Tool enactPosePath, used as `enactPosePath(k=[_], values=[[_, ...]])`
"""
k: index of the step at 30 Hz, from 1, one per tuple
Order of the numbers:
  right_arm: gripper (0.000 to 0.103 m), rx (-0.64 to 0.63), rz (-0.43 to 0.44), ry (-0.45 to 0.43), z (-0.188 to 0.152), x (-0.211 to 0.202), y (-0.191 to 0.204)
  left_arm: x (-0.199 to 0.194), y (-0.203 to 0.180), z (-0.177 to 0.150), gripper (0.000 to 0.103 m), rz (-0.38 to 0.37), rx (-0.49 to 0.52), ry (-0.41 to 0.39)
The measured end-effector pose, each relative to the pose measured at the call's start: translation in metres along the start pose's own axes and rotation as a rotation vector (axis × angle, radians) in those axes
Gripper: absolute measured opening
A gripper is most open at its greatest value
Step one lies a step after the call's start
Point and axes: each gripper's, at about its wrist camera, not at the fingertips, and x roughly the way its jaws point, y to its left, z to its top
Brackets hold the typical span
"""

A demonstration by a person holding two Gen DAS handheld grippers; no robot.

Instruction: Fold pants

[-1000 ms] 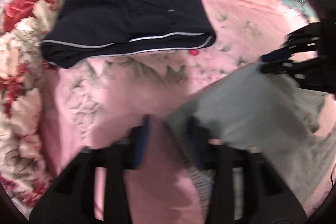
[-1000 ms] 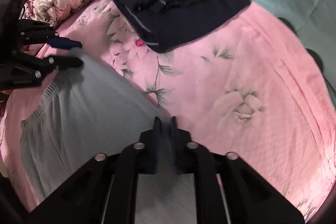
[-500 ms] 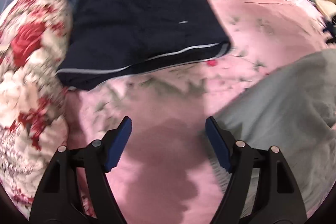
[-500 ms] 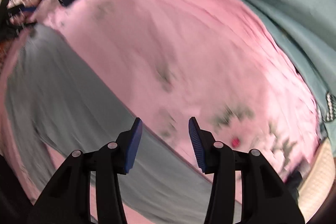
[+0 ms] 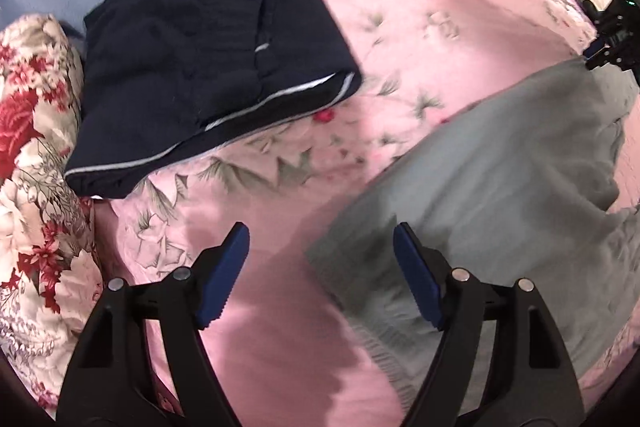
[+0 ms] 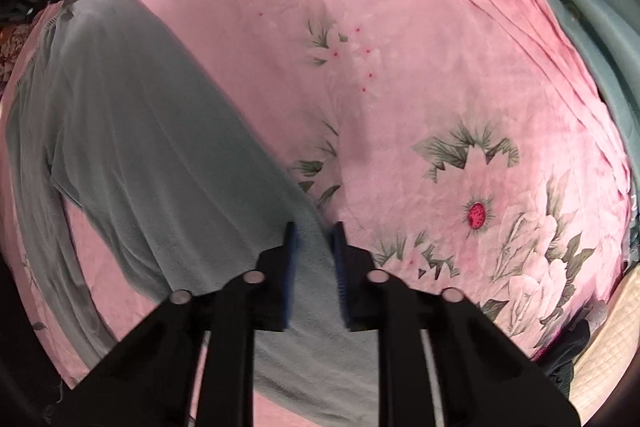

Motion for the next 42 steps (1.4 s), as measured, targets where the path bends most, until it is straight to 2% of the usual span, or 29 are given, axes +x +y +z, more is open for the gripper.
enactPosePath(k=[2, 4, 7, 10, 12, 13, 14, 15, 17, 24, 32, 38, 42], values=[[0.003, -0.003, -0.015, -0.008, -0.001, -0.001, 0.006, 0.006, 0.005, 0.005, 0.075, -0.002, -0.001, 0.022], [0.003, 0.000, -0.026, -0.032, 0.008, 0.000, 0.027, 0.004, 0.006, 0.010, 0.075, 0.019, 0.015, 0.010], [0.003, 0.005, -0.032, -0.059, -0.005, -0.015, 0.021, -0.001, 0.000, 0.018, 0.076, 0.040, 0.073, -0.022], [0.002, 0.009, -0.053, -0.075, -0.011, -0.024, 0.020, 0.018, -0.015, 0.024, 0.076, 0.017, 0.175, 0.047], [0.002, 0.017, -0.068, -0.089, -0.014, -0.029, 0.021, 0.024, -0.021, 0.026, 0.070, -0.007, 0.196, 0.059], [0.002, 0.018, -0.072, -0.094, -0.016, -0.031, 0.022, 0.023, -0.022, 0.028, 0.050, -0.051, 0.199, 0.061], [0.002, 0.018, -0.077, -0.101, -0.019, -0.034, 0.023, 0.021, -0.023, 0.030, 0.019, -0.092, 0.193, 0.068], [0.002, 0.016, -0.083, -0.105, -0.021, -0.037, 0.025, 0.018, -0.025, 0.032, 0.012, -0.100, 0.195, 0.069], [0.002, 0.015, -0.087, -0.112, -0.029, -0.046, 0.026, 0.013, -0.031, 0.032, 0.007, -0.066, 0.236, 0.049], [0.002, 0.002, -0.119, -0.156, -0.051, -0.086, 0.043, -0.015, -0.032, 0.025, 0.004, -0.059, 0.248, -0.005], [0.002, -0.053, -0.137, -0.227, -0.075, -0.126, 0.082, -0.093, -0.041, -0.003, 0.004, -0.064, 0.286, -0.109], [0.002, -0.121, -0.158, -0.271, -0.130, -0.157, 0.140, -0.144, -0.060, -0.047, 0.003, -0.094, 0.280, -0.156], [0.000, -0.171, -0.181, -0.242, -0.174, -0.137, 0.190, -0.145, -0.068, -0.082, 0.003, -0.105, 0.257, -0.126]])
